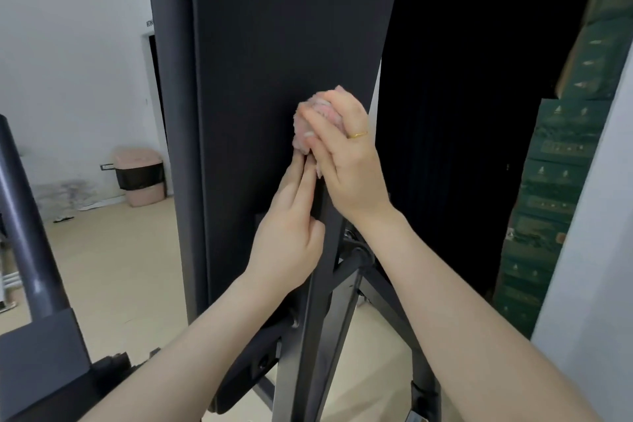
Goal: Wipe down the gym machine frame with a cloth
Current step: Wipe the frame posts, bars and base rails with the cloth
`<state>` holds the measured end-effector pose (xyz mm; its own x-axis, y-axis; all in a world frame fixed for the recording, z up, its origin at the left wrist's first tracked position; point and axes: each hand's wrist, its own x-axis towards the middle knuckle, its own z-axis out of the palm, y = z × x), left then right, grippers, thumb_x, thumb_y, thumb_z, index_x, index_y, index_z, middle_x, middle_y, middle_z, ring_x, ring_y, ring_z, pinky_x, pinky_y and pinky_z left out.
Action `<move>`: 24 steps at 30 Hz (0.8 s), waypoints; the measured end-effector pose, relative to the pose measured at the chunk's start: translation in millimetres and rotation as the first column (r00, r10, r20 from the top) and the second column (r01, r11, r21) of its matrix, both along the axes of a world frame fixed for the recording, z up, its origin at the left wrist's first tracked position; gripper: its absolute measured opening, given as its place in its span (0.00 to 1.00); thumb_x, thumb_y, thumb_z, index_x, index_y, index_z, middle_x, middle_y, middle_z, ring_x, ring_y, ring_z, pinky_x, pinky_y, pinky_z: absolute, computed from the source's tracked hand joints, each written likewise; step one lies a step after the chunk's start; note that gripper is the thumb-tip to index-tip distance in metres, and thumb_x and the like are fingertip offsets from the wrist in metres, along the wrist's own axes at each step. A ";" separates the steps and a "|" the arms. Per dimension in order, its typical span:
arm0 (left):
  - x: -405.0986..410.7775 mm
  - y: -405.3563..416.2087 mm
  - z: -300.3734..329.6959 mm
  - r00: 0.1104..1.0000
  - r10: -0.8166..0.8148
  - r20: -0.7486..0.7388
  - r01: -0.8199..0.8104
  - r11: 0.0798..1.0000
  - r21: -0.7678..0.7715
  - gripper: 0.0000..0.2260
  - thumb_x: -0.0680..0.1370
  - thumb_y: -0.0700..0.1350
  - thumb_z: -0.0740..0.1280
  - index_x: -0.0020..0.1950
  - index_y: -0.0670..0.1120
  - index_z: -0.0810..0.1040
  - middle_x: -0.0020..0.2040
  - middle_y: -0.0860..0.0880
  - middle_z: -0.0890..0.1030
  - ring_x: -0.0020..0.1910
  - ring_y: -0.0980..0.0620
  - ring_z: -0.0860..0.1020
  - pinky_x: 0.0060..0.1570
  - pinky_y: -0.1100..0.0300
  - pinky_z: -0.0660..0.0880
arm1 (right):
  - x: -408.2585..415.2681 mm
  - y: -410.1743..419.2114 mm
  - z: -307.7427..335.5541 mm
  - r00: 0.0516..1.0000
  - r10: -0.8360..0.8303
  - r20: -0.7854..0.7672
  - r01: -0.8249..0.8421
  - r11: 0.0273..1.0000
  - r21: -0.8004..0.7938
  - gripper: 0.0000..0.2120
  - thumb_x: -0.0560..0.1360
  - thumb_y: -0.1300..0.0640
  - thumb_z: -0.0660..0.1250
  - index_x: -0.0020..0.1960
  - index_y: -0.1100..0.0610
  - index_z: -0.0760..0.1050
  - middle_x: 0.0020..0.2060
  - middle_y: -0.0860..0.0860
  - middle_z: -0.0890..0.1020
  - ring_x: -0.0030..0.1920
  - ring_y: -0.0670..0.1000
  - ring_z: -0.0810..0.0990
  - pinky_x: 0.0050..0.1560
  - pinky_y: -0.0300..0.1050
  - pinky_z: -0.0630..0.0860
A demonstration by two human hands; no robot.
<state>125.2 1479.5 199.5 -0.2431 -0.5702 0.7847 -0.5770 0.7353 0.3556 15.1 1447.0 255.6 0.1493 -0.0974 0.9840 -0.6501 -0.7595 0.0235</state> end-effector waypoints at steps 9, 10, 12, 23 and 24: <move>-2.5 -3.2 -10.3 0.999 -0.045 -0.012 0.045 0.999 0.016 0.34 0.75 0.37 0.55 0.73 0.56 0.41 0.74 0.63 0.38 0.75 0.61 0.42 0.60 0.84 0.50 | -6.5 0.5 0.1 0.861 0.177 0.477 -0.311 0.925 0.219 0.14 0.80 0.56 0.60 0.66 0.53 0.70 0.65 0.57 0.69 0.65 0.53 0.72 0.65 0.52 0.72; -2.9 -3.9 -10.1 0.998 -0.052 -0.017 0.052 0.998 0.027 0.34 0.74 0.38 0.54 0.73 0.56 0.41 0.74 0.63 0.38 0.75 0.61 0.42 0.60 0.84 0.49 | -4.9 -1.6 -2.3 0.856 0.178 0.484 -0.322 0.918 0.231 0.15 0.80 0.54 0.59 0.66 0.52 0.68 0.64 0.58 0.70 0.63 0.54 0.73 0.63 0.54 0.74; -4.7 -3.3 -11.7 0.997 -0.069 -0.021 0.070 0.996 0.047 0.34 0.73 0.38 0.54 0.73 0.56 0.40 0.74 0.63 0.37 0.75 0.63 0.40 0.63 0.82 0.45 | -3.3 -0.6 -23.9 0.835 0.164 0.524 -0.367 0.878 0.309 0.14 0.79 0.52 0.61 0.64 0.51 0.67 0.61 0.57 0.70 0.59 0.50 0.74 0.62 0.49 0.74; -5.4 -2.2 -46.4 0.996 -0.019 0.092 0.019 1.000 0.002 0.37 0.75 0.36 0.56 0.73 0.51 0.35 0.71 0.65 0.29 0.73 0.63 0.35 0.70 0.70 0.42 | -24.3 -0.4 -27.4 0.791 0.056 0.609 -0.434 0.752 0.495 0.06 0.82 0.54 0.56 0.56 0.49 0.71 0.51 0.47 0.78 0.51 0.42 0.76 0.53 0.34 0.71; -4.1 -2.5 -46.3 0.995 -0.020 0.100 0.020 1.000 0.007 0.37 0.75 0.35 0.57 0.73 0.53 0.35 0.70 0.67 0.28 0.73 0.64 0.34 0.71 0.68 0.44 | -26.3 -1.0 -31.9 0.798 -0.014 0.603 -0.358 0.794 0.492 0.05 0.82 0.56 0.58 0.52 0.48 0.72 0.49 0.49 0.78 0.48 0.42 0.76 0.48 0.33 0.71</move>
<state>121.1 1477.0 153.3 -0.3319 -0.5693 0.7521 -0.5954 0.7449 0.3012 -11.2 1446.0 223.8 -0.3234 -0.6776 0.6605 -0.2584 -0.6082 -0.7505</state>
